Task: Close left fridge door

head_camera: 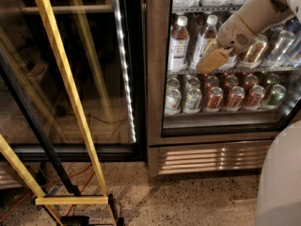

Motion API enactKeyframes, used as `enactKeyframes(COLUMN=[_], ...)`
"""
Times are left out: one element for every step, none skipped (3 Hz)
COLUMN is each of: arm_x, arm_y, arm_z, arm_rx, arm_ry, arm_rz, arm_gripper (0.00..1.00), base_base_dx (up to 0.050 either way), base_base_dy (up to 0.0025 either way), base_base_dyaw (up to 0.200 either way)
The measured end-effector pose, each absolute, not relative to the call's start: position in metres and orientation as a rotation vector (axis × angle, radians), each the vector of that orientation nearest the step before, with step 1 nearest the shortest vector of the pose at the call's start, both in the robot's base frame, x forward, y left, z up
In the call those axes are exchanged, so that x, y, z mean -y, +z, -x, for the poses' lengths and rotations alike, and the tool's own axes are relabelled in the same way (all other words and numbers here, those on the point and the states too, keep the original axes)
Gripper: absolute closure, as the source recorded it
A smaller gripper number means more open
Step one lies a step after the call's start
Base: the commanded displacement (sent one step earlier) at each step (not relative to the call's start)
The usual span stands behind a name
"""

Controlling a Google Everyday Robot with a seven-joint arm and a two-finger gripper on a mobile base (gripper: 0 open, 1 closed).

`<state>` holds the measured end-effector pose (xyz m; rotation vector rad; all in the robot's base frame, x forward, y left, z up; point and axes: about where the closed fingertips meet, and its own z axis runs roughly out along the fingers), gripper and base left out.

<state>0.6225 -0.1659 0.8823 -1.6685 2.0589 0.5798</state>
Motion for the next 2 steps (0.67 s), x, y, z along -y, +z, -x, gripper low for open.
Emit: enactKeyframes(arm_x=[0.1659,0.1659], arm_y=[0.8823,0.8823], arm_z=[-0.6225,-0.6225], arm_rx=[-2.059,-2.059], arm_ry=[0.58,0.58], arm_rz=[1.669,1.669], arm_gripper=[1.0,1.0], base_base_dx=[-0.05,0.0], base_base_dy=[0.0,0.0], base_base_dyaw=[0.0,0.0])
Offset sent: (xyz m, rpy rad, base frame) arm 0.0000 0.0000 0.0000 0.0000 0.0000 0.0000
